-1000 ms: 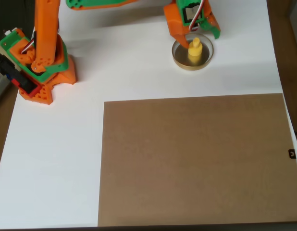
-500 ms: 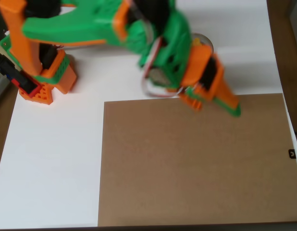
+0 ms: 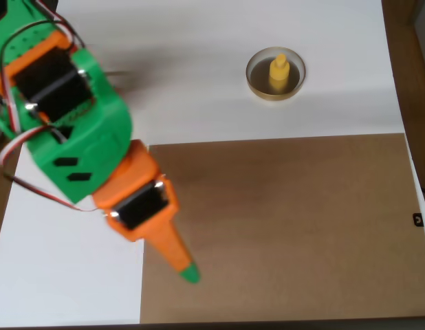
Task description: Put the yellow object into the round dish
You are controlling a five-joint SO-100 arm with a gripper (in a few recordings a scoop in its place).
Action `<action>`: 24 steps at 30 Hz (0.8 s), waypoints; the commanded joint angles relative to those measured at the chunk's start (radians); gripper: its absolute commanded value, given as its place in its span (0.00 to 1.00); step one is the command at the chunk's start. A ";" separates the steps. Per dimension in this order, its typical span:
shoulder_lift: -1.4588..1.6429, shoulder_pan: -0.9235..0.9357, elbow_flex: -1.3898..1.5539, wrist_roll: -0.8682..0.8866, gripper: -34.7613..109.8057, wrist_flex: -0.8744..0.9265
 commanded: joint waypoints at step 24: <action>0.218 0.167 0.433 -0.003 0.41 -0.176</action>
